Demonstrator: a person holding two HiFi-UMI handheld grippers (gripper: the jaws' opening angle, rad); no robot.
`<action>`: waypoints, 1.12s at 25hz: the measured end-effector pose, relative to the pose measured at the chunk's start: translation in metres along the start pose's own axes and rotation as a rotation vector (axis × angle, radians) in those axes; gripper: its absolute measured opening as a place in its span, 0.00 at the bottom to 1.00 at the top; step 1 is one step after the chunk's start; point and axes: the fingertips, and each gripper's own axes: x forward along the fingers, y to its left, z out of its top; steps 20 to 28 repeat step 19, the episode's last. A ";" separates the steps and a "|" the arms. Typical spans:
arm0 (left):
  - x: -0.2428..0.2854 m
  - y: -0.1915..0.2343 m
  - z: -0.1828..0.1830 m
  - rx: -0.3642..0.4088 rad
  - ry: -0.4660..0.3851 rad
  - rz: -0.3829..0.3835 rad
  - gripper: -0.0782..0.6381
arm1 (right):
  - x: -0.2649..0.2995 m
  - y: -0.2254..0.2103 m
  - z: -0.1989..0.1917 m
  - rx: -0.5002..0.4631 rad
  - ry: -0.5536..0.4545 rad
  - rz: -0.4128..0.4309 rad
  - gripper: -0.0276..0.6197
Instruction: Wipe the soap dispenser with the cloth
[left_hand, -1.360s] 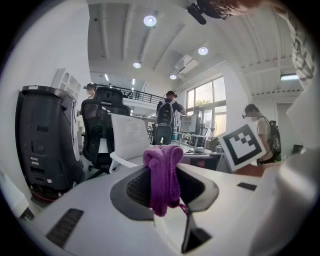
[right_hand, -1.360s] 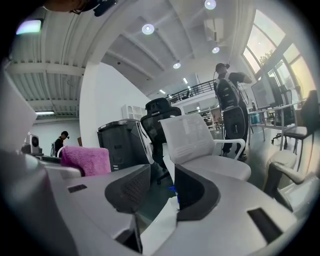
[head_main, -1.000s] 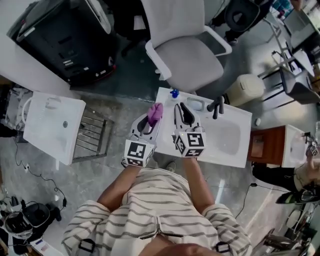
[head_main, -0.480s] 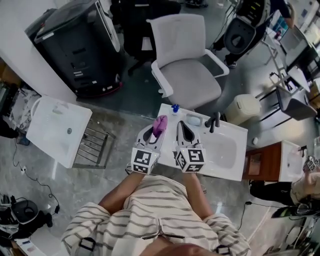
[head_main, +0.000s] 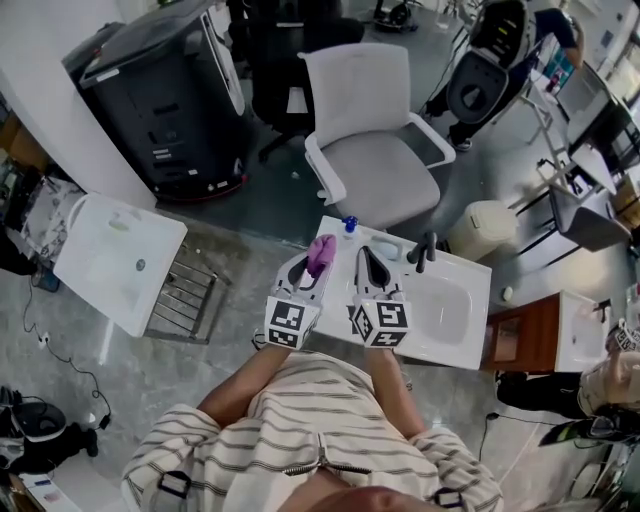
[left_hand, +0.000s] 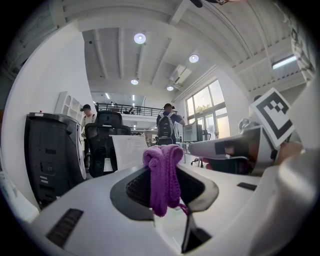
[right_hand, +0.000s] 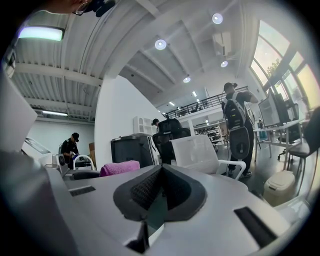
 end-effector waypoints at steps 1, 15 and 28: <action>0.000 -0.001 0.000 0.001 -0.002 -0.002 0.27 | 0.000 -0.002 0.001 0.001 -0.002 -0.005 0.03; 0.003 -0.005 -0.003 0.006 0.005 0.000 0.27 | -0.002 -0.009 -0.001 0.003 -0.009 -0.012 0.03; 0.003 -0.006 -0.005 -0.005 0.009 0.002 0.27 | -0.003 -0.009 -0.003 0.003 -0.003 -0.012 0.03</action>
